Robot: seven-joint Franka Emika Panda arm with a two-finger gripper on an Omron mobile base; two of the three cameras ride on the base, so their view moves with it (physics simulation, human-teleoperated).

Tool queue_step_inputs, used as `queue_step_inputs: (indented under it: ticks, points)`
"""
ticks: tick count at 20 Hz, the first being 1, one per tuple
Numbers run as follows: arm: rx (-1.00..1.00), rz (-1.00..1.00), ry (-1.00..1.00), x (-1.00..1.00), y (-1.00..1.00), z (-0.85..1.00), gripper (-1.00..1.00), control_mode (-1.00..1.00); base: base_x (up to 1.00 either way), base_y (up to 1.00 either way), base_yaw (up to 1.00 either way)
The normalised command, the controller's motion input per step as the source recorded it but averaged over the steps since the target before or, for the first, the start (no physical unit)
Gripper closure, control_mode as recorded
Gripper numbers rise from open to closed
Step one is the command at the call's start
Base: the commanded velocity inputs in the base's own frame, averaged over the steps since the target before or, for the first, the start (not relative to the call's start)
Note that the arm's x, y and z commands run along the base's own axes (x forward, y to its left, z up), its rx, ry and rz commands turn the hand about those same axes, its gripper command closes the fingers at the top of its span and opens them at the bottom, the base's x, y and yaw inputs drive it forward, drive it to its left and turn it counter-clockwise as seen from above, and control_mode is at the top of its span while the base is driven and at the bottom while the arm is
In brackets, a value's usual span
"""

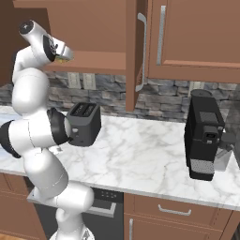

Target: Open the cabinet. Pick the sponge and place it next to the sink. Then close the cabinet.

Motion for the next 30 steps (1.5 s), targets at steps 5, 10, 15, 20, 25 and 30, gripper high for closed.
queue_step_inputs:
  ticks: [5,10,15,20,25,30]
  points:
    - [0.00,0.00,0.00,0.00,0.00,-0.24,-1.00,-1.00,0.00,0.00,0.00]
    - [0.00,0.00,0.00,0.00,0.00,0.00,-1.00,-1.00,0.00,0.00,0.00]
    - [0.00,0.00,0.00,0.00,0.00,0.00,-1.00,-1.00,0.00,0.00,0.00]
    - [0.00,0.00,0.02,0.04,0.00,0.00,-1.00,-1.00,0.00,0.00,0.00]
    - [0.00,0.00,0.00,0.18,0.01,0.00,-1.00,-1.00,0.00,0.00,0.00]
    - [0.00,0.00,0.00,0.19,0.09,0.00,-1.00,-1.00,0.00,0.00,0.00]
